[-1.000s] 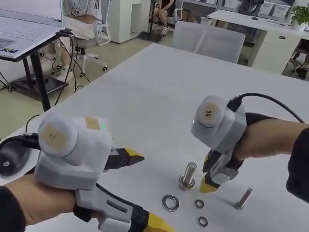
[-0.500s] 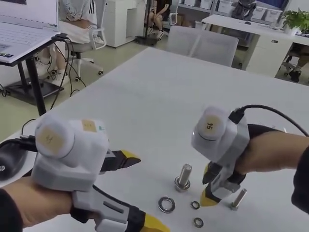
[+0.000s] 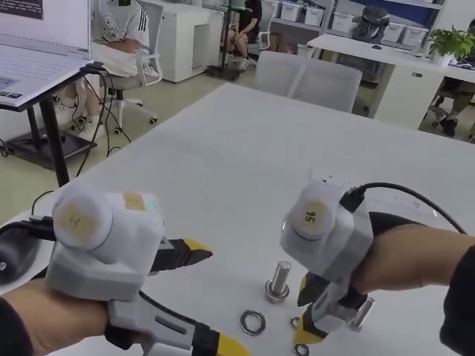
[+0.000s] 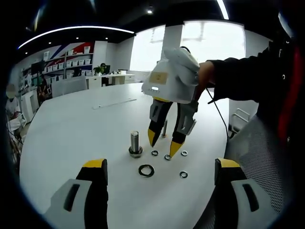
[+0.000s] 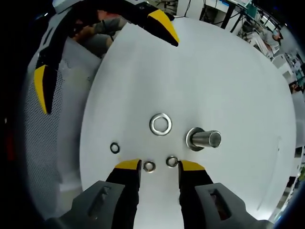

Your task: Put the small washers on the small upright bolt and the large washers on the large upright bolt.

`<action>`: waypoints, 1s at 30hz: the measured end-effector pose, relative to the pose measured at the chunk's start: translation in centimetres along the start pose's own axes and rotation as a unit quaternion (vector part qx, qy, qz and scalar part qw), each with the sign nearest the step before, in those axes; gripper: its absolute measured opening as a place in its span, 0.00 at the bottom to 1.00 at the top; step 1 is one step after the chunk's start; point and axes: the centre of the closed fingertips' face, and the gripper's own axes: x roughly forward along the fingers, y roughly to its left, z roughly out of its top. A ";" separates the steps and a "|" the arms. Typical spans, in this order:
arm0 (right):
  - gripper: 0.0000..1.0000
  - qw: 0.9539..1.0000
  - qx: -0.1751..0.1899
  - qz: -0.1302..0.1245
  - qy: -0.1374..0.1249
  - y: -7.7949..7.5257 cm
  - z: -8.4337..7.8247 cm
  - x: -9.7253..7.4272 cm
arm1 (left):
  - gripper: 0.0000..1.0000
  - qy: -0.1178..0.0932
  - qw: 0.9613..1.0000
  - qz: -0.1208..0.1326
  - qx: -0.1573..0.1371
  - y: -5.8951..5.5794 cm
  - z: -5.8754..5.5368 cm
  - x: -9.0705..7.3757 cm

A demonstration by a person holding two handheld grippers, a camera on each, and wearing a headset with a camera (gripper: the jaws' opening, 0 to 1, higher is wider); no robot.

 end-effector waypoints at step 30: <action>0.33 1.000 -0.013 -0.002 -0.015 -0.1 4.0 3.2 | 0.93 0.001 1.000 0.011 -0.004 -0.2 -0.4 -0.7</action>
